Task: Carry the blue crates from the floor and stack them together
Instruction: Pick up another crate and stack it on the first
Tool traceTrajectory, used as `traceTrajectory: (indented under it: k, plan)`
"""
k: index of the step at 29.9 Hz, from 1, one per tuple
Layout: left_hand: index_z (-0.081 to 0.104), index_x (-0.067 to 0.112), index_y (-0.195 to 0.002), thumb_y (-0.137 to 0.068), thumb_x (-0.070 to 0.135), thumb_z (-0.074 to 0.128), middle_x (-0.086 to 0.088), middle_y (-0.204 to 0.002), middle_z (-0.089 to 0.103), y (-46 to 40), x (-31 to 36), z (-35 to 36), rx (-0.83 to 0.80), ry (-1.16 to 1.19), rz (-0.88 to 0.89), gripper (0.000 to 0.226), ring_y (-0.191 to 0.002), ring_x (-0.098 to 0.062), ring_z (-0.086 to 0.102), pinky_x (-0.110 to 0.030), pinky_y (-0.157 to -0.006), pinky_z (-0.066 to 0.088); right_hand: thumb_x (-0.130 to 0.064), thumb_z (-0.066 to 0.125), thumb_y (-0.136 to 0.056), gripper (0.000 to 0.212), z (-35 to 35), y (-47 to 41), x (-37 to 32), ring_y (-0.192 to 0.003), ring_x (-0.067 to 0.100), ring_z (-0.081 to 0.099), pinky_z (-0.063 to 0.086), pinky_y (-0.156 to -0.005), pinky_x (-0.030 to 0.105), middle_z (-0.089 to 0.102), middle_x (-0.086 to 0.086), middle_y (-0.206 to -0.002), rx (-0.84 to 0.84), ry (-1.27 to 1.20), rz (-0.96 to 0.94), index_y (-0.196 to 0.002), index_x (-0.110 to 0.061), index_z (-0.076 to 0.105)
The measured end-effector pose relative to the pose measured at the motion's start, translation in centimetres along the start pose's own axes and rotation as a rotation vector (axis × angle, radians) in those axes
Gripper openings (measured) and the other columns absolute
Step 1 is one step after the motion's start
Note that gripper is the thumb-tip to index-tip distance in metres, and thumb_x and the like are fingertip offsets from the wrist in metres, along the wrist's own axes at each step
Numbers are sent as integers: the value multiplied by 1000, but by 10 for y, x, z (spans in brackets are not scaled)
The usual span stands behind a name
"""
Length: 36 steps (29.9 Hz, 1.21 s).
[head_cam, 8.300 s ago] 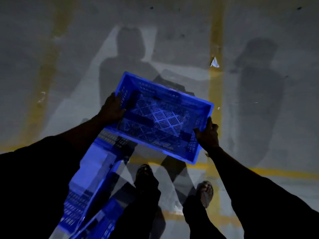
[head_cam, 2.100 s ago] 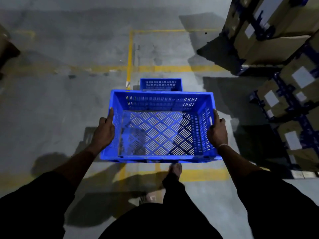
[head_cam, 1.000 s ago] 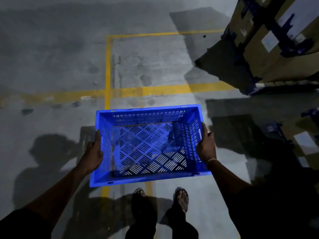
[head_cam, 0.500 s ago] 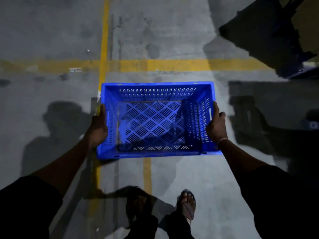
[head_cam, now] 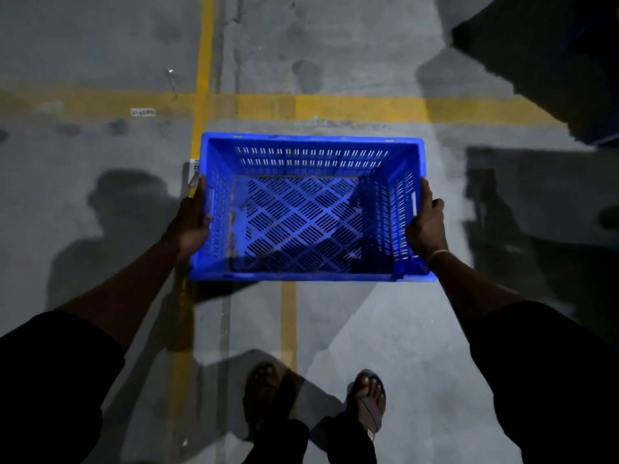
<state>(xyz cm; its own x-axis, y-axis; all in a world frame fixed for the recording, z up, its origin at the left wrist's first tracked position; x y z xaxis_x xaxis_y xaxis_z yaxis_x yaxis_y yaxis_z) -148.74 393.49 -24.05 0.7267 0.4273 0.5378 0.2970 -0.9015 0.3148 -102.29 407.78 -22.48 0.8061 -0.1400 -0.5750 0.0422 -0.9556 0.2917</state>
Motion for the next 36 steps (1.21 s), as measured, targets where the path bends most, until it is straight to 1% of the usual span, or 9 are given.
traceTrajectory:
  k: [4, 8, 11, 15, 23, 25, 27, 32, 36]
  plan:
    - [-1, 23, -161, -96, -8, 48, -35, -141, 43, 1, 7, -3, -42, 84, 14, 87, -95, -20, 53, -6, -64, 41, 2, 50, -85, 94, 0, -9, 4, -100, 41, 55, 51, -89, 60, 39, 17, -125, 18, 37, -15, -158, -40, 8]
    - [-4, 12, -159, -95, -13, 46, -38, -146, 35, 4, 16, -3, -61, 86, 38, 84, -93, -23, 47, -15, -61, 38, 4, 53, -84, 100, 2, -3, 9, -105, 43, 53, 50, -94, 58, 38, 18, -128, -39, 74, -20, -159, -38, 1]
    - [1, 8, -160, -94, -9, 50, -38, -136, 44, 2, 14, -4, -69, -19, 26, 84, -92, -35, 51, -30, -74, 38, 7, 54, -83, 102, 4, 6, 14, -99, 44, 52, 48, -91, 55, 40, 23, -125, -52, 114, -47, -161, -26, -2]
    - [-5, 14, -159, -95, -5, 44, -26, -110, 44, 6, 17, -2, -60, -61, 3, 82, -71, -26, 40, -31, -63, 34, 8, 55, -81, 104, 4, 2, 18, -94, 45, 47, 41, -83, 50, 40, 27, -123, -59, 169, -110, -161, -19, -4]
    - [-1, 19, -160, -92, -1, 48, -25, -101, 44, 15, -11, 3, 18, -93, -24, 87, -75, -35, 48, -38, -65, 34, 2, 61, -85, 105, 11, -6, 16, -97, 45, 45, 42, -84, 58, 36, 26, -127, -111, 200, -184, -160, -19, -9]
    - [7, 19, -161, -94, -1, 49, -34, -115, 49, 15, -13, 0, 19, -53, -14, 82, -95, -47, 57, -43, -75, 45, -2, 64, -85, 108, 14, -11, 16, -96, 44, 46, 43, -83, 58, 36, 25, -127, -110, 206, -202, -160, -22, -11]
    - [20, 18, -159, -100, 4, 47, -30, -141, 47, 17, -10, -4, 14, -20, -46, 66, -123, -44, 52, -45, -100, 44, -1, 64, -84, 110, 16, -14, 18, -93, 45, 48, 46, -83, 60, 36, 25, -126, -112, 216, -205, -160, -24, -12]
    - [-2, 31, -159, -95, -3, 46, -22, -96, 52, 15, -5, -5, 14, 3, -6, 87, -73, -31, 57, -43, -66, 46, 5, 58, -87, 108, 9, -15, 16, -81, 47, 56, 51, -80, 59, 36, 24, -125, -207, 162, -165, -158, -26, -17]
    - [5, 13, -160, -97, 6, 51, -24, -95, 49, 12, -9, 11, 27, -17, 5, 78, -64, -28, 47, -30, -59, 36, -1, 57, -89, 102, 12, -8, 16, -79, 40, 56, 53, -71, 56, 40, 21, -122, -96, 164, -206, -159, -28, -12]
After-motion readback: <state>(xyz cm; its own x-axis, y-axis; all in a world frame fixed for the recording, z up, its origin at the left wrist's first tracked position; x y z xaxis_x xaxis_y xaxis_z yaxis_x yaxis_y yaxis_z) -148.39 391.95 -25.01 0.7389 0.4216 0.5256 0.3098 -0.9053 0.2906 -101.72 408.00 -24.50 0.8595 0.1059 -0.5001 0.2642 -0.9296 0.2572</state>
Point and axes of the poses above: each hand's wrist, its own y-axis away from the middle knuckle, its own z-axis out of the palm, x = y × z, the point moved 4 cm from there along -y, towards the middle knuckle
